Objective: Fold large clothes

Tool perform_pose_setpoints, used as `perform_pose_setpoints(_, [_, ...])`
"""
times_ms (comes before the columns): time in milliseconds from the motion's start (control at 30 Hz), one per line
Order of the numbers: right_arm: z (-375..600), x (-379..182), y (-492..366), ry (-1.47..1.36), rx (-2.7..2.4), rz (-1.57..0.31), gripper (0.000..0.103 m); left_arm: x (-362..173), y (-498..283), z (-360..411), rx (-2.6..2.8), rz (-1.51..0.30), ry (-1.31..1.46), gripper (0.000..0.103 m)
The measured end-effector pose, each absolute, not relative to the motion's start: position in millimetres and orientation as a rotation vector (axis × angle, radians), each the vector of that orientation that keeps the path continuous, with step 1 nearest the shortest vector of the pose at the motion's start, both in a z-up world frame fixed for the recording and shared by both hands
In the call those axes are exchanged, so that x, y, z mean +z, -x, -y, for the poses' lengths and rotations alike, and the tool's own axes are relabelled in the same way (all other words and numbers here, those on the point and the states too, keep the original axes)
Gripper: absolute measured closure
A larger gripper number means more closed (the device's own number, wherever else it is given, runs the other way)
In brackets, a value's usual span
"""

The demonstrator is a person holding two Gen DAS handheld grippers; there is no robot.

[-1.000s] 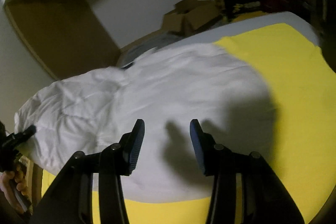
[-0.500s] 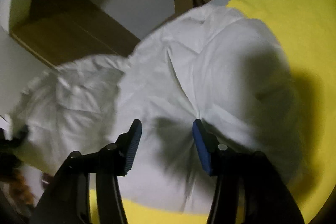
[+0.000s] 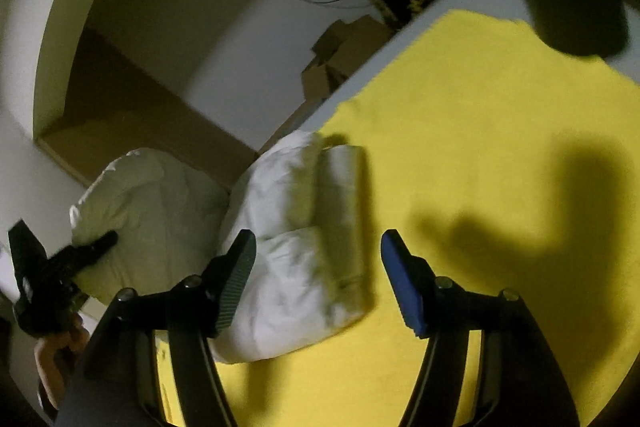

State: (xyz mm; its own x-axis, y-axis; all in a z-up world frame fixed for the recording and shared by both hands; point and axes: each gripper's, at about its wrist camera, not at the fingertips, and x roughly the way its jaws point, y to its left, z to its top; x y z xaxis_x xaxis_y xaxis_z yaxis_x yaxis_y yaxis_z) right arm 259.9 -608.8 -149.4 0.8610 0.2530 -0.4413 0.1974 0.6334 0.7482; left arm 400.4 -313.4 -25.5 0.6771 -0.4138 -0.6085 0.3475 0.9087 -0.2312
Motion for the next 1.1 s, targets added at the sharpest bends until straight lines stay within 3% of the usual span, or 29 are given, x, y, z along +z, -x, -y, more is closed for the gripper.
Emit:
perform_pose_setpoints(100, [631.3,-172.6,-252.2,-0.974,0.034,-0.538,0.036,-53.5,-392.5,359.2,-0.454,-0.735,0.012,0.083])
perform_pose_setpoints(267, [645.8,-195.0,-243.2,-1.099,0.068,-0.556,0.036,-115.5,-377.5,408.5,-0.478,-0.752,-0.147,0.069])
perform_pose_setpoints(400, [642.4,-183.4,-236.7,-1.027,0.002,-0.534,0.036,-154.8,-358.7,441.6,-0.444,-0.687,-0.338,0.028])
perform_pose_setpoints(533, [641.4,-185.7,-235.3,-1.080,0.057,-0.533,0.035,-175.7,-356.3,449.6,-0.429,-0.667,-0.374,0.025])
perform_pose_setpoints(800, [642.6,-182.2,-240.5,-1.038,0.080,-0.489,0.033,-139.7,-350.7,406.3,-0.685,-0.722,-0.240,0.000])
perform_pose_setpoints(967, [638.3,-164.9,-238.7,-0.922,0.021,-0.406,0.029,-68.7,-298.6,324.4,-0.772,-0.553,-0.126,0.000])
perform_pose_setpoints(1100, [600.5,-114.1,-251.3,-0.788,0.070,-0.422,0.029,-34.4,-267.0,242.5,-0.735,-0.452,-0.129,0.000])
